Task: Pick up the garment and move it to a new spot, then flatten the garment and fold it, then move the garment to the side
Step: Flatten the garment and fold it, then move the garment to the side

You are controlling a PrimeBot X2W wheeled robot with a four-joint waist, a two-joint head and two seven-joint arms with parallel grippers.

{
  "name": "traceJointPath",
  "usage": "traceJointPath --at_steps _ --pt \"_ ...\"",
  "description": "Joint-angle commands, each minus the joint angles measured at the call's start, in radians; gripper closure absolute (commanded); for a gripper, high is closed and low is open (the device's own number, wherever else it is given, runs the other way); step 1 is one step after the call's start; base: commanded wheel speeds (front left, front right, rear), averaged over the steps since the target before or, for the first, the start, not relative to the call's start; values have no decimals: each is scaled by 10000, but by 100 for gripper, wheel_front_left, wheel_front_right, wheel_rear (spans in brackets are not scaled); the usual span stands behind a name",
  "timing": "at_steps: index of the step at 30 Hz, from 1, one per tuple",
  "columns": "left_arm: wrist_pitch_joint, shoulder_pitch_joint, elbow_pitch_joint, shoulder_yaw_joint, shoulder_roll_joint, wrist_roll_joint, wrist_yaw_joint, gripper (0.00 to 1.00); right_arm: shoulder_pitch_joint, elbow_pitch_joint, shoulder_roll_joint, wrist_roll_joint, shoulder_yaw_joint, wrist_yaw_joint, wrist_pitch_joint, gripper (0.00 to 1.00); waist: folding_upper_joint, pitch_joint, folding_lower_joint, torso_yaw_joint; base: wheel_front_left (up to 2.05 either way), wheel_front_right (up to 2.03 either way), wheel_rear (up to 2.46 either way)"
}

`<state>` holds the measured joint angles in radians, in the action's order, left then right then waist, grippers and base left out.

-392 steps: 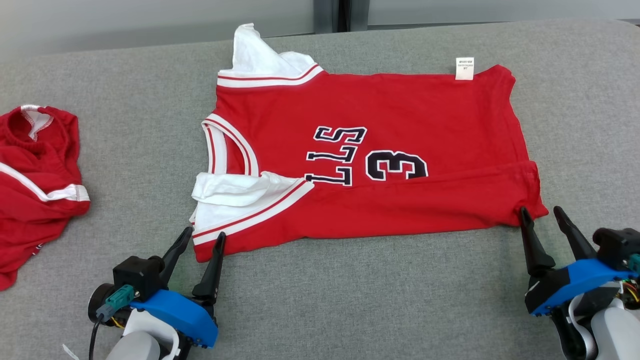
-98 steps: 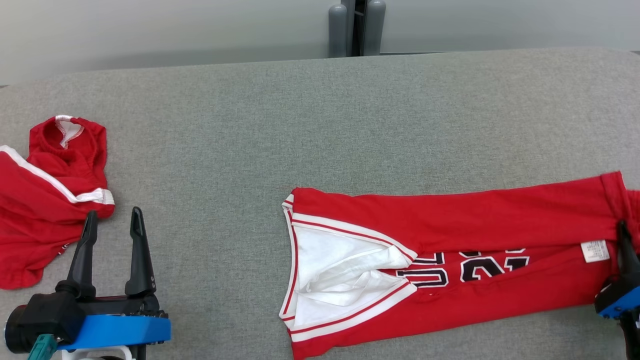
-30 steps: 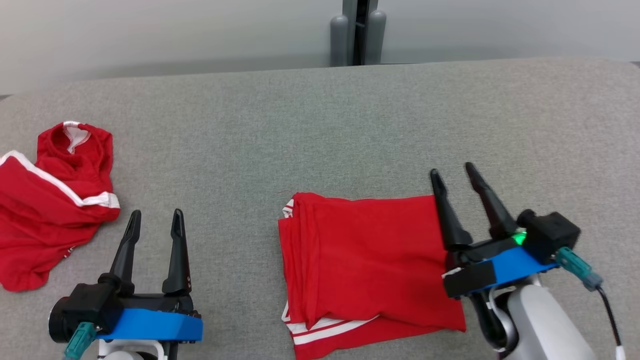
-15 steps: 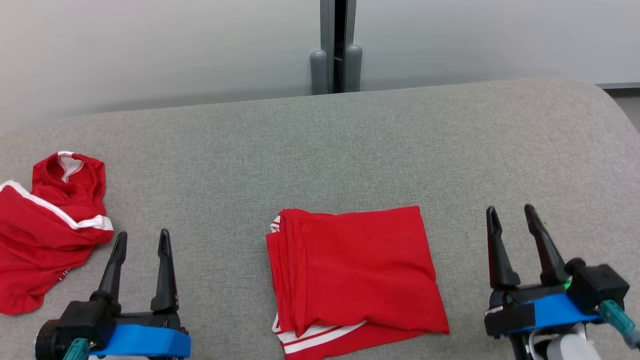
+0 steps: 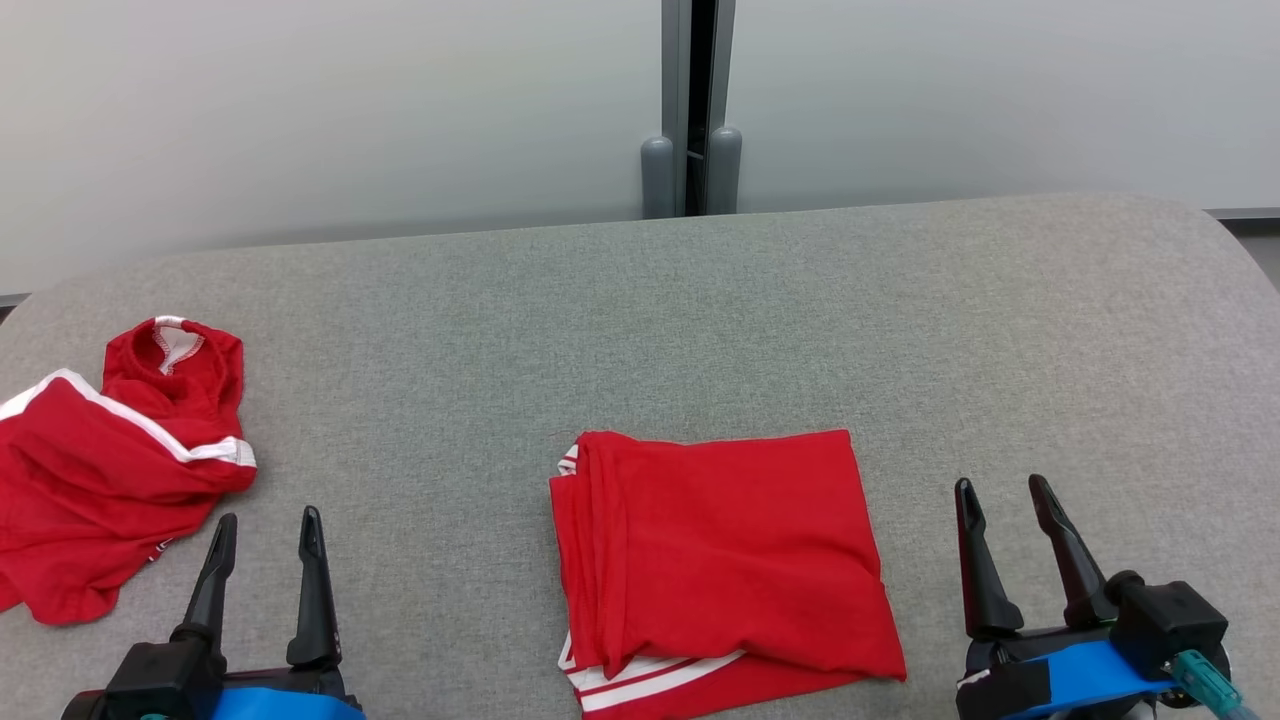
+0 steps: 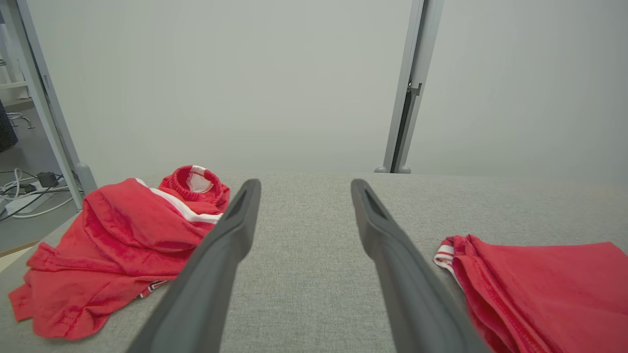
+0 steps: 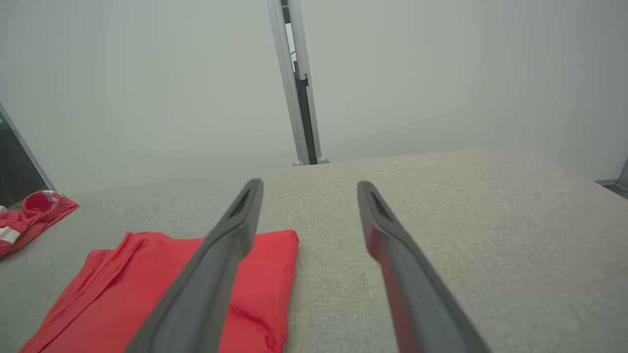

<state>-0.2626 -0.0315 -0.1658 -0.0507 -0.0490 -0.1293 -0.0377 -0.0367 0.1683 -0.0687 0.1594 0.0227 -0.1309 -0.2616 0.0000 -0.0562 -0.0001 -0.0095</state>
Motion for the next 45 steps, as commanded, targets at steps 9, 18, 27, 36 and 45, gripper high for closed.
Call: traceJointPath --at_steps 9,18,27,36,45 --pt "-29 36 -4 40 -33 28 72 0 -225 202 19 -100 180 4 -45 0 0 -47 1 4 0 0 0" --pt "-27 -421 -58 169 -33 -42 -28 0 -1591 856 -107 -316 964 4 672 0 0 -466 1 109 0 0 0" --pt "-29 -708 -133 406 -34 -188 -18 0 -1935 2181 -35 -485 1052 4 1966 0 0 -797 1 408 0 0 0" --pt "-29 -843 -155 429 -33 -294 95 0 -1894 3346 26 -432 1012 4 2358 0 0 -1052 1 509 0 0 0" --pt "-29 -930 -187 486 -33 -396 123 0 -2024 4309 91 -79 1557 1 2415 0 0 -1150 1 553 0 0 0"
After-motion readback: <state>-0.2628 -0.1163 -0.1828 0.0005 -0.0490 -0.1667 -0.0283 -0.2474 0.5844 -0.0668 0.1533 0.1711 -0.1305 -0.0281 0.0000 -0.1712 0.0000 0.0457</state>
